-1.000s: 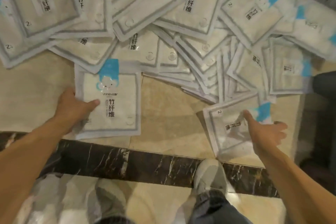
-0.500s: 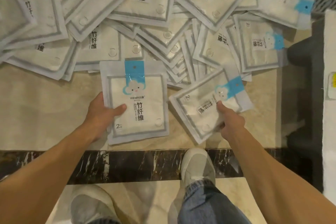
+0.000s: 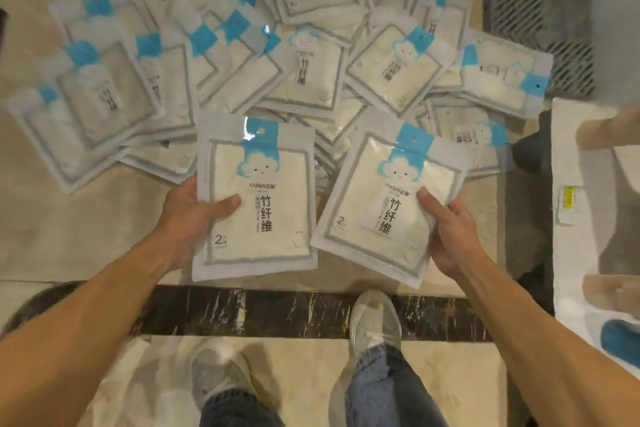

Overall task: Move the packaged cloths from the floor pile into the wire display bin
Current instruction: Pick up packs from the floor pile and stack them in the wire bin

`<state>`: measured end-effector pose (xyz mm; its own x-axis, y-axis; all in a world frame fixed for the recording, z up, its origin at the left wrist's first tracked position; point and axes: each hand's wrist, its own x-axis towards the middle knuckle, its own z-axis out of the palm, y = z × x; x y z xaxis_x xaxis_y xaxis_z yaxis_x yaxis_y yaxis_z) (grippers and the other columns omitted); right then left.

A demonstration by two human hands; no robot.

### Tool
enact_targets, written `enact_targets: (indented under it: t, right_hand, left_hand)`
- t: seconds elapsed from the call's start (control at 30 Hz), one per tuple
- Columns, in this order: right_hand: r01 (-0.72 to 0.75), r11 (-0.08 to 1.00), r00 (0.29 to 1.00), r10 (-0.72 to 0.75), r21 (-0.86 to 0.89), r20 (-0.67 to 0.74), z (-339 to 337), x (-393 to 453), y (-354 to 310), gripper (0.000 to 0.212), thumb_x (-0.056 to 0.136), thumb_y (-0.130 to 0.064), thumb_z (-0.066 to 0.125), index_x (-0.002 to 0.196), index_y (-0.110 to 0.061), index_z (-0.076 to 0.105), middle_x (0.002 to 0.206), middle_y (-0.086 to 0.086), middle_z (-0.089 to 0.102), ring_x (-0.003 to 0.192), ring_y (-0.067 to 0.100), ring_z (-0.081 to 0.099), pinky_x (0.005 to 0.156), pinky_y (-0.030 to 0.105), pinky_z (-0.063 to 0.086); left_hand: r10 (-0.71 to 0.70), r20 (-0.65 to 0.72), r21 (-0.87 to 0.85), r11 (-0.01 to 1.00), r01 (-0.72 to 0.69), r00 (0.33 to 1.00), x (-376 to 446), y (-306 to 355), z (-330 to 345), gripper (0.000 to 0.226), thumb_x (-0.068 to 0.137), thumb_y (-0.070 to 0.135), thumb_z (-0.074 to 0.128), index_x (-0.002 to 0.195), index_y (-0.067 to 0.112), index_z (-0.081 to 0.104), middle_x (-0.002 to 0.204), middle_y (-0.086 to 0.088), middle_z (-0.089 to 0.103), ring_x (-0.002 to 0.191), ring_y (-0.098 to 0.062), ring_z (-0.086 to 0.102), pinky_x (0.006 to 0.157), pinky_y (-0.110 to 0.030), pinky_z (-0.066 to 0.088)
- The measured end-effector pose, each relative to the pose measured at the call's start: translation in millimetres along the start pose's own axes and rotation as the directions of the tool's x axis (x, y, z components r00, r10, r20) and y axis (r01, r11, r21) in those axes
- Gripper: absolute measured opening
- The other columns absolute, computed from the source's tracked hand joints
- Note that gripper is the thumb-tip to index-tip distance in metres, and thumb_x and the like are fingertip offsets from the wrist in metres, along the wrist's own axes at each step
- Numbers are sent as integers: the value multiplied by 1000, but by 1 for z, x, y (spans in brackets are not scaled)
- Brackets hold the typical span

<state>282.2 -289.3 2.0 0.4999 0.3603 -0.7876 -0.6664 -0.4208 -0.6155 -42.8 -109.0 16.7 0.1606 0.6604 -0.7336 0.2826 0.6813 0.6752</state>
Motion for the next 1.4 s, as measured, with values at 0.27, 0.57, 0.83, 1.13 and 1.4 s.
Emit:
enact_targets:
  t: [0.27, 0.57, 0.83, 1.13, 1.4]
  right_hand:
    - [55, 980, 967, -5, -191, 255, 91, -154, -201, 40, 91, -15, 71, 130, -8, 63, 121, 18, 74, 111, 38, 72, 88, 55, 61]
    - [314, 909, 860, -151, -273, 488, 206, -399, -416, 17, 91, 5, 63, 104, -6, 67, 101, 21, 77, 77, 30, 76, 68, 43, 65]
    - [486, 831, 643, -130, -271, 755, 308, -614, -506, 23, 94, 0, 63, 116, 1, 67, 108, 23, 76, 82, 32, 78, 68, 42, 66]
    - [570, 752, 426, 73, -330, 902, 399, -784, -528, 21, 96, -1, 63, 116, -5, 67, 106, 22, 77, 74, 33, 77, 54, 41, 63]
    - [672, 653, 182, 311, -349, 933, 414, -865, -490, 27, 93, -1, 67, 120, 2, 64, 108, 26, 75, 77, 35, 78, 58, 46, 64]
  left_hand:
    - [94, 6, -124, 988, -92, 996, -136, 214, -56, 54, 72, 5, 77, 124, 14, 65, 112, -13, 77, 100, -35, 75, 90, -58, 57]
    - [325, -105, -193, 920, -340, 940, -359, 438, -151, 40, 81, -1, 78, 119, 7, 67, 110, -18, 76, 100, -41, 73, 93, -62, 55]
    - [432, -323, -276, 808, -521, 842, -582, 524, -246, 32, 87, -5, 67, 117, 7, 65, 105, -21, 76, 87, -37, 76, 64, -45, 63]
    - [380, -565, -262, 759, -596, 732, -779, 517, -315, 40, 79, 4, 73, 119, 3, 67, 110, -25, 74, 88, -41, 76, 72, -53, 63]
    - [191, -811, -281, 702, -654, 553, -910, 431, -282, 34, 90, 2, 66, 124, 1, 64, 109, -24, 75, 93, -43, 74, 73, -51, 62]
